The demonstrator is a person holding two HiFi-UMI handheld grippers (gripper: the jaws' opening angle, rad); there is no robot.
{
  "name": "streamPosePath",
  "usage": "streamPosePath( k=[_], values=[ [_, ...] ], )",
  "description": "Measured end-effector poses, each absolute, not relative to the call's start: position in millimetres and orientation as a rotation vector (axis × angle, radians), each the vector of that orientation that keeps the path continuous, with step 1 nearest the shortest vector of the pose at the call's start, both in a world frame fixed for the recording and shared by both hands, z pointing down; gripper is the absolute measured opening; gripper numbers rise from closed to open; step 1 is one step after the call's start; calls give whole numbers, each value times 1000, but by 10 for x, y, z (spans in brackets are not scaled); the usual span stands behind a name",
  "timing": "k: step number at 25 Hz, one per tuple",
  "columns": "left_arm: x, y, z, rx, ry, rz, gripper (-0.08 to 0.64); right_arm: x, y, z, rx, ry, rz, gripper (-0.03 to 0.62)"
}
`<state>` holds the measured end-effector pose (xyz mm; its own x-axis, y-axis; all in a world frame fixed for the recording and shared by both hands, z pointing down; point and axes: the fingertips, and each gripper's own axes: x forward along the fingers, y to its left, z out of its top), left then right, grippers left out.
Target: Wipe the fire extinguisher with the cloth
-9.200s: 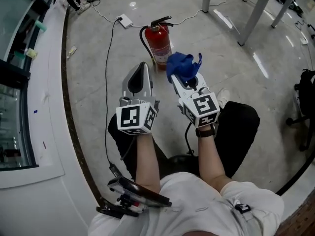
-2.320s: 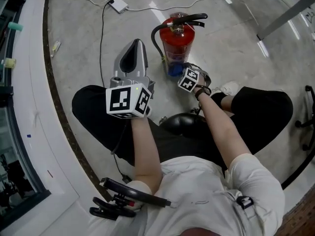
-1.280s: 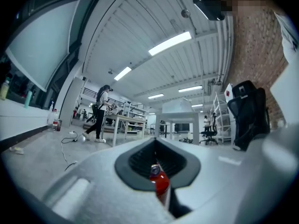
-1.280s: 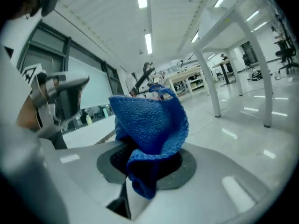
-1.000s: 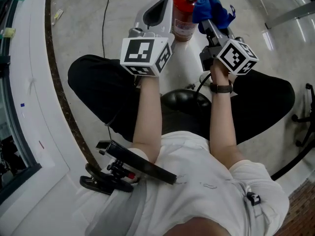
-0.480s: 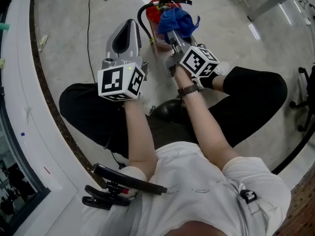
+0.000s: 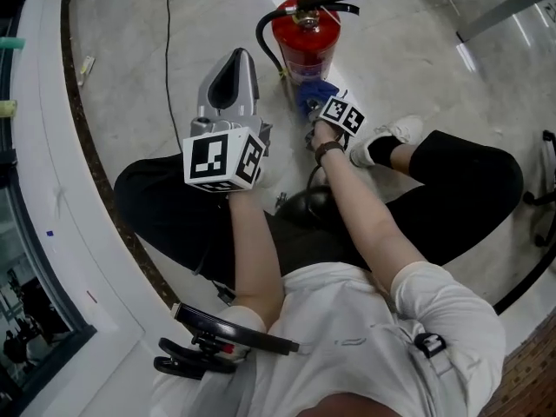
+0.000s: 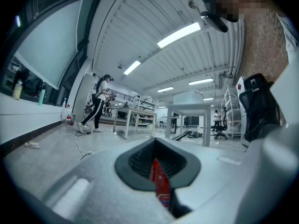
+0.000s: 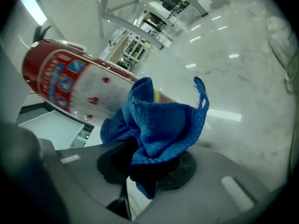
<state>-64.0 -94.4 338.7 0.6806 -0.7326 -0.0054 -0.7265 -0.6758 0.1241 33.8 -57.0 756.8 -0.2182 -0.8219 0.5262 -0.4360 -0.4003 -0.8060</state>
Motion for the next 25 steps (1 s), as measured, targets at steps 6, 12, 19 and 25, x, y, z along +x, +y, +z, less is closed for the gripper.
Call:
streamPosePath(
  k=[6,12,19,25],
  values=[
    [-756,-1066,3495,2764,-1264,3,0,617,-408,8533,-1827,1527,-2029,95],
    [-743,-1225,3385,2758,-1266,-44,0,882,-485,7475,-1700,1516,-1762,98],
    [-519,-1327,3031,2818,-1211,-109,0,639,-550,4572,-1286,1988,-1118,99],
    [-382,-1289,2989,2828,-1176,-109,0,578,-911,4078,-1160,2004,-1093,94]
  ],
)
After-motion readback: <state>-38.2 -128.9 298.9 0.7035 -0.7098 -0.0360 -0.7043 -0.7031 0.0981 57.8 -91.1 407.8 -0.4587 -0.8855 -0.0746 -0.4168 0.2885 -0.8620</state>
